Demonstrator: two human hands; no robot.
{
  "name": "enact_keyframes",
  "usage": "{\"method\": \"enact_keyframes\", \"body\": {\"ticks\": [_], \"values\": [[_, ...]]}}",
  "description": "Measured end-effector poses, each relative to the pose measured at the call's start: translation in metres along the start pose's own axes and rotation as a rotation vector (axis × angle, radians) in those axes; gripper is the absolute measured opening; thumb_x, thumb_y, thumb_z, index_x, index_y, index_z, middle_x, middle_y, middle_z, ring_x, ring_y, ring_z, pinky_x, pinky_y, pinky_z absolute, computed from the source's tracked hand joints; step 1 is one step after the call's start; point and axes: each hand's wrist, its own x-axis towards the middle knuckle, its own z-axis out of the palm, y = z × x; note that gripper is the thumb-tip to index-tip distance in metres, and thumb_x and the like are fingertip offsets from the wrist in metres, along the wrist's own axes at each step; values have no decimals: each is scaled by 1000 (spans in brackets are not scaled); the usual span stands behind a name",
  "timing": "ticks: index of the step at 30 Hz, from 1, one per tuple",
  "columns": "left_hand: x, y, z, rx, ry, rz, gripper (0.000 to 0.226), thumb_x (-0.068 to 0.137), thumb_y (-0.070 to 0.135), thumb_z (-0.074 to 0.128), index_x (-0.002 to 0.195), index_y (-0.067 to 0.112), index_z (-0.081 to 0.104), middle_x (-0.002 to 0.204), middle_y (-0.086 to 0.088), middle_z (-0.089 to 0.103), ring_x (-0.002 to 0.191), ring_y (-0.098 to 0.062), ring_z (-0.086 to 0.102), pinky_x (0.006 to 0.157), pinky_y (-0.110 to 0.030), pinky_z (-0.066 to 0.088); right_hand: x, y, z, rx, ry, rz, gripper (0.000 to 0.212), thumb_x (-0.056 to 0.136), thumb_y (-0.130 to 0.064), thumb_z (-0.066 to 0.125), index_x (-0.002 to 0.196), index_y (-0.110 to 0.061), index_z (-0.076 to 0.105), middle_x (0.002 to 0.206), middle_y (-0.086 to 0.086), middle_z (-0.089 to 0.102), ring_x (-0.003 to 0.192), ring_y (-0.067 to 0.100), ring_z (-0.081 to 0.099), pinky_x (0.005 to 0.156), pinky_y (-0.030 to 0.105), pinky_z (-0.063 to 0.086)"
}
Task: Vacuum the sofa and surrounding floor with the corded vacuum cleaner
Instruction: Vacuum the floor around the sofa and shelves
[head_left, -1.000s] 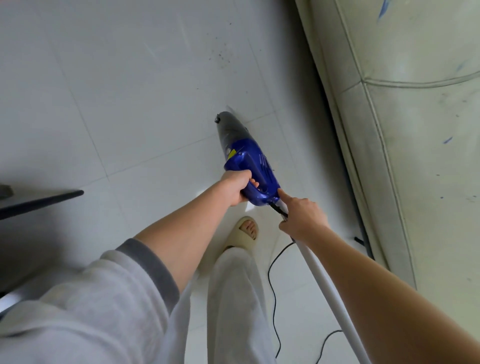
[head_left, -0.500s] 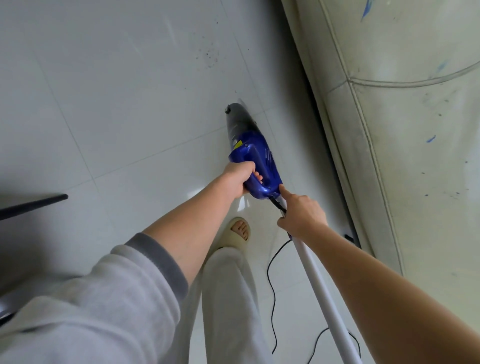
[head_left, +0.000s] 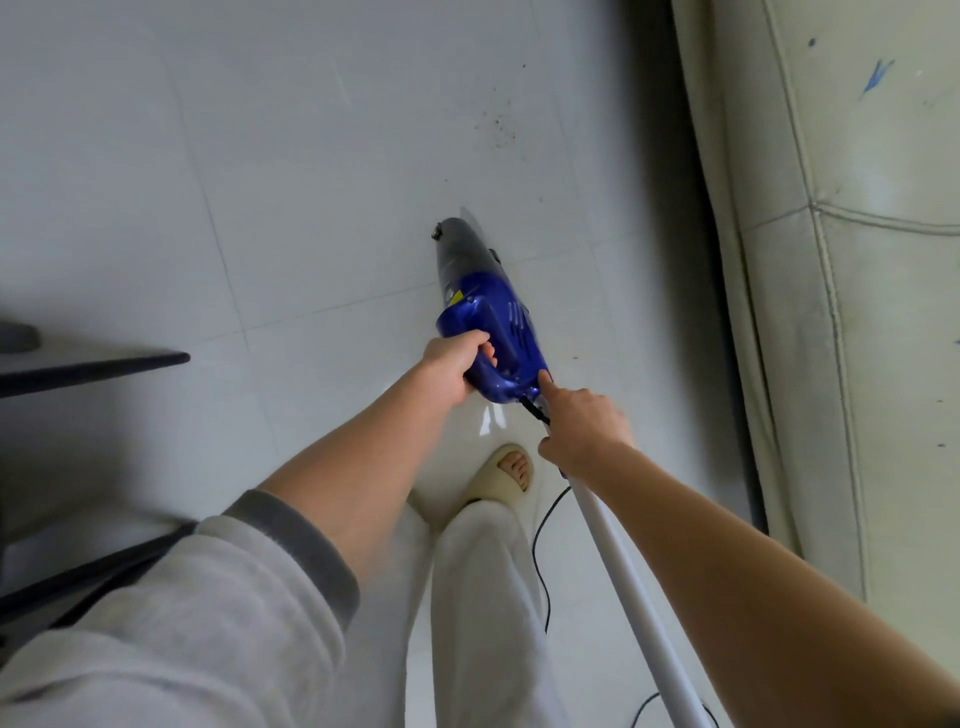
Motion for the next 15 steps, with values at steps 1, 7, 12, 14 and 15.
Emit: {"method": "enact_keyframes", "body": {"ticks": [1, 7, 12, 14, 15], "values": [[1, 2, -8, -2, 2, 1, 16, 92, 3, 56, 76, 6, 54, 67, -4, 52, 61, -14, 51, 63, -24, 47, 0, -7, -1, -14, -2, -8, 78, 87, -11, 54, 153, -26, 14, 85, 2, 45, 79, 21, 51, 64, 29, 43], [6, 10, -58, -48, 28, -7, 12, 89, 3, 56, 77, 7, 54, 65, -4, 53, 61, -16, 53, 71, -29, 49, 0, -53, -2, -80, -21, -62, 78, 86, -14, 57, 151, -26, 18, 87, 2, 47, 85, 23, 57, 65, 29, 43], [7, 15, -97, -91, 43, -35, 10, 90, 7, 56, 80, 7, 56, 67, -3, 55, 62, -14, 54, 68, -28, 49, -2, -85, -1, -139, -33, -105, 81, 86, -15, 57, 153, -27, 13, 89, 3, 47, 92, 24, 60, 67, 30, 45], [7, 18, -116, -116, 39, -38, 9, 91, 7, 56, 82, 7, 56, 68, -3, 55, 63, -14, 54, 69, -28, 49, -3, -102, 0, -161, -35, -122, 80, 87, -15, 58, 153, -26, 13, 89, 3, 48, 92, 24, 60, 68, 29, 46], [7, 19, -124, -121, 35, -38, 9, 91, 7, 56, 83, 7, 56, 68, -3, 55, 64, -14, 55, 71, -28, 50, -4, -110, 2, -162, -35, -127, 80, 87, -15, 58, 152, -26, 14, 89, 3, 49, 90, 23, 60, 68, 29, 47]]}}
